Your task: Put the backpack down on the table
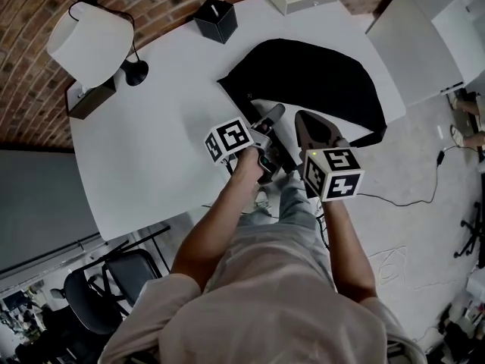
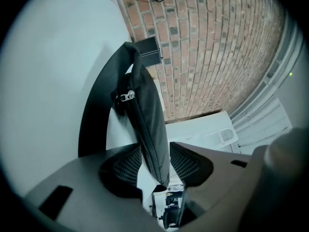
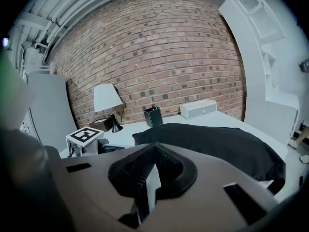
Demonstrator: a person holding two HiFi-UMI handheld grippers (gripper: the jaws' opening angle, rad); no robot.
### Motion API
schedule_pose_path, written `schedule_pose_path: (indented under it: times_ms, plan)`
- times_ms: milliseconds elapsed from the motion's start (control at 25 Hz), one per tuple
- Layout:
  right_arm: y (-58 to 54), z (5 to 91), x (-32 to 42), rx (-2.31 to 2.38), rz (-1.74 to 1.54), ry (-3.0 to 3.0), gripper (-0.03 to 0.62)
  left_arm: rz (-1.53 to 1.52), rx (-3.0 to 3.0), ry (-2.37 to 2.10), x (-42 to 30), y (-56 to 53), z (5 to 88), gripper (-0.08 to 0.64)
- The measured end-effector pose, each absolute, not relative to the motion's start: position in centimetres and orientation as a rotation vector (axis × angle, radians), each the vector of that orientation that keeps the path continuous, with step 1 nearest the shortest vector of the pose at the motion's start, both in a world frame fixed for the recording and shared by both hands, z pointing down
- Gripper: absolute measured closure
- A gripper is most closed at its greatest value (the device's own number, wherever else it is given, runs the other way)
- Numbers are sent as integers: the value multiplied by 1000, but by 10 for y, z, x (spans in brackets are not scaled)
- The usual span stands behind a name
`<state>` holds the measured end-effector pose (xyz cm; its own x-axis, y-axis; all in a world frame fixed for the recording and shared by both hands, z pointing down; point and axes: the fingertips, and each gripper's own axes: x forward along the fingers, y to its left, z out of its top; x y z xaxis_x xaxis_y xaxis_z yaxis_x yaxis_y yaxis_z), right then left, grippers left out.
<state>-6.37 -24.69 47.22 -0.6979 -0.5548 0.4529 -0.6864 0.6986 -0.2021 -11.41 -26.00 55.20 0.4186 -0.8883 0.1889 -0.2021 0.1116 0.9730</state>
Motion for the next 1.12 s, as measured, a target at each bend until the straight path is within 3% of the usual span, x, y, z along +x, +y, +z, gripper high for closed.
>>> schedule_pose_path:
  times_ms: [720, 920, 1120]
  plan:
    - [-247, 407, -63, 1058, 386, -2628, 591, -276, 1932, -1326, -107, -261, 441, 411]
    - [-253, 387, -60, 1089, 340, -2650, 591, -196, 2054, -1399, -105, -267, 412, 469]
    - [-257, 375, -59, 1106, 310, -2659, 591, -123, 2123, -1440, -101, -270, 399, 482]
